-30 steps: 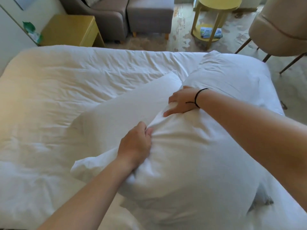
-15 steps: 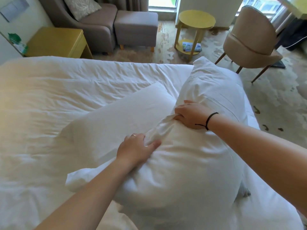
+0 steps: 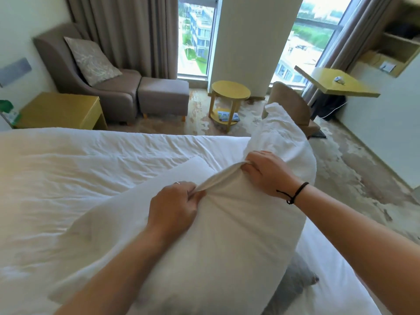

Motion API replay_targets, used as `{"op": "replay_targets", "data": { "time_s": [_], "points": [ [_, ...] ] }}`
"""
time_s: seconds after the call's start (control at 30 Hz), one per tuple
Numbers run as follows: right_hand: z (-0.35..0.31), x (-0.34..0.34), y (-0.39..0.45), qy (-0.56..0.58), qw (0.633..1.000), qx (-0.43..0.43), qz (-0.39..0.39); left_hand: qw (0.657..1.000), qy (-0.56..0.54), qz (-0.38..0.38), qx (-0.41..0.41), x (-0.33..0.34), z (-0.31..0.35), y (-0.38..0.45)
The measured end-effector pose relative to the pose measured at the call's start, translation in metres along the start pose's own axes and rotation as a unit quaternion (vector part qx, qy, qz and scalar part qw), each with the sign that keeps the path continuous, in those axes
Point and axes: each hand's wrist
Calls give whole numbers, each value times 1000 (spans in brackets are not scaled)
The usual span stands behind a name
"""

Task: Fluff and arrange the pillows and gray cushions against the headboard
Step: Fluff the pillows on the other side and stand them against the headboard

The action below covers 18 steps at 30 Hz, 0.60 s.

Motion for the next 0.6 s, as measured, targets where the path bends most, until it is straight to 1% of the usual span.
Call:
{"op": "replay_targets", "data": {
  "time_s": [0.1,0.17,0.23,0.27,0.37,0.4,0.47,0.6],
  "points": [
    [-45,-23,0,10,998,-30,52,994,64,-19,84,-81,-14,-3],
    [-79,-15,1,22,997,-52,56,989,97,-57,98,-126,-38,-10],
    [-113,13,4,37,997,-65,37,985,107,-104,81,-154,-70,-22],
    [-128,32,7,40,997,-66,22,983,119,-124,59,-160,-87,-29],
    [-167,89,20,51,997,-37,-40,971,174,-156,-40,-147,-134,-50],
    [-176,105,23,56,996,-21,-61,969,186,-148,-64,-136,-148,-59],
    [-187,124,31,25,996,-13,-82,972,193,-103,-90,-116,-168,-79],
    [-192,123,47,-54,988,-59,-130,973,213,23,-82,-93,-182,-106]
  ]
}}
Point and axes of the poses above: each hand's wrist, its own y-axis towards the middle knuckle, its own x-axis out of the palm, z = x × y, and after that the axes turned 14 degrees about -z, right-handed
